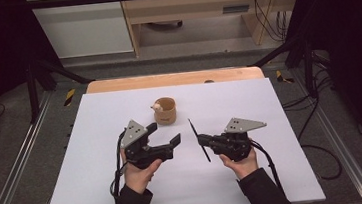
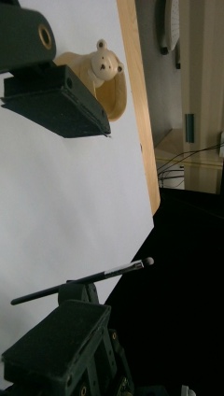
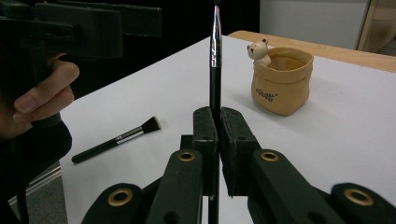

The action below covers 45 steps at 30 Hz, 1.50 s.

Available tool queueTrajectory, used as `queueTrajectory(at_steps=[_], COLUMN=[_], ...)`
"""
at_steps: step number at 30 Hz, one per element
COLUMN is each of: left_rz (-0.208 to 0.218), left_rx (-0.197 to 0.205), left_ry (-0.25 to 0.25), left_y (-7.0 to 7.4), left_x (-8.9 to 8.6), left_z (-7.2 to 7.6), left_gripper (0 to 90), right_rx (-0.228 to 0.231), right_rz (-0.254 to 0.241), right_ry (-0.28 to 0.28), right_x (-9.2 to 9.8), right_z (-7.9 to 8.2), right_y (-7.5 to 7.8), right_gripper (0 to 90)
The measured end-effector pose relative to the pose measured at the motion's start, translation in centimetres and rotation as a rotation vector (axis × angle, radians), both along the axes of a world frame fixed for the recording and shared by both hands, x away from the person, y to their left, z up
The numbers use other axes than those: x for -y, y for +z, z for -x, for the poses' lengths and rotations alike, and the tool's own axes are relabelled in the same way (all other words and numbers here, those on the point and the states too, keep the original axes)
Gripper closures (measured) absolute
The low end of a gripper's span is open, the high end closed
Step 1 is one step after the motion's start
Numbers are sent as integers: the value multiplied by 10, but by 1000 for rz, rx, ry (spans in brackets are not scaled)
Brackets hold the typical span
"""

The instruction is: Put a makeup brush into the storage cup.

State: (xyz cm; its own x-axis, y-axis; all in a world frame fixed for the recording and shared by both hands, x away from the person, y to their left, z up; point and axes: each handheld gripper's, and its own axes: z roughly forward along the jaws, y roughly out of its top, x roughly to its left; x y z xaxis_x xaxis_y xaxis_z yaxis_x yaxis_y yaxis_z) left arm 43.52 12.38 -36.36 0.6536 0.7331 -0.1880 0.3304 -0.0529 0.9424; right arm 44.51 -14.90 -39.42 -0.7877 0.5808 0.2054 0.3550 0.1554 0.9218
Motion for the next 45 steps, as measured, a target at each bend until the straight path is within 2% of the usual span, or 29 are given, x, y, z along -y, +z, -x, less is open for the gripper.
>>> queueTrajectory(at_steps=[5, 18, 21, 38, 45], left_rz=[7, 68, 72, 127, 129], left_rx=[-5, -22, -22, -59, -62], left_ry=[-13, -17, -17, -18, -23], left_y=[-1, -4, -5, -10, -11], left_x=[8, 20, 23, 33, 37], left_z=[-1, -5, -6, -7, -7], left_gripper=[126, 192, 214, 409, 480], right_rx=[4, 10, 8, 21, 21], right_rz=[-3, -20, -19, -40, -41], right_ry=[0, 8, 10, 11, 10], right_x=[-1, -5, -6, -11, -12], right_z=[1, 2, 2, 4, 4], right_y=[0, -1, -1, -1, -1], right_gripper=[857, 856, 856, 856, 856])
